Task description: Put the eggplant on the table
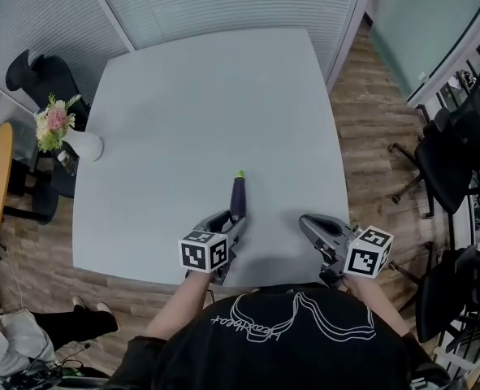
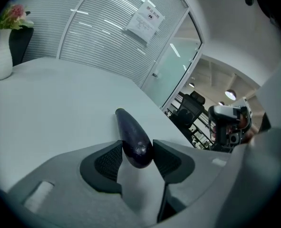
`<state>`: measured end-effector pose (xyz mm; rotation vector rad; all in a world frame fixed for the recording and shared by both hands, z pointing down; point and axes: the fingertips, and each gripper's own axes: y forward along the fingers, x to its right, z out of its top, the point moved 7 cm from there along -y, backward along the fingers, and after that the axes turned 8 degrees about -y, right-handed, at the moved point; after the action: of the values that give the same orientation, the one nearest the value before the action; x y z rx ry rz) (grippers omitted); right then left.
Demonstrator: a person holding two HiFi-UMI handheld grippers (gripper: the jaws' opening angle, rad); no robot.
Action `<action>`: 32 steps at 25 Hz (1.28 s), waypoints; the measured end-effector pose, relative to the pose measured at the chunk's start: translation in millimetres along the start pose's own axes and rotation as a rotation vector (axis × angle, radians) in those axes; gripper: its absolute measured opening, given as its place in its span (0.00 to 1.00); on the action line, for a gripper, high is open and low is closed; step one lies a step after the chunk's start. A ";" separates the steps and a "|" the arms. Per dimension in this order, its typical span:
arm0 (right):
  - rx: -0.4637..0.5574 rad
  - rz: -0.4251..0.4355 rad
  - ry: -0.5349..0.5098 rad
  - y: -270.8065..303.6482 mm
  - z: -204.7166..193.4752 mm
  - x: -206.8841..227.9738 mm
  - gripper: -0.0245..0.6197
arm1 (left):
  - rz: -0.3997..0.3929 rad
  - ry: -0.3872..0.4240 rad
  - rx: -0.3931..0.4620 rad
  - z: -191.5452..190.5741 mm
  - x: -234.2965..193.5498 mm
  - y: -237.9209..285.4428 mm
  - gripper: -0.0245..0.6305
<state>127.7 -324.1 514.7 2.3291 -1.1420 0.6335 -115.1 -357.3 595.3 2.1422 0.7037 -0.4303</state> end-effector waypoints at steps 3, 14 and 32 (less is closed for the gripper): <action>-0.008 -0.002 -0.005 0.2 -1.4 1.2 0.05 | 0.009 0.012 -0.017 -5.7 -5.0 6.8 0.35; -0.032 -0.008 0.010 -3.6 -10.2 1.3 0.05 | 0.035 0.028 -0.038 -18.8 -13.2 18.4 0.35; -0.021 -0.021 0.022 -15.5 -17.3 0.2 0.05 | 0.047 0.063 -0.038 -25.4 -13.2 21.2 0.39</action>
<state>137.0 -305.6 525.2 2.3077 -1.1081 0.6357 -110.9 -352.3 630.3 2.1399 0.6898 -0.3227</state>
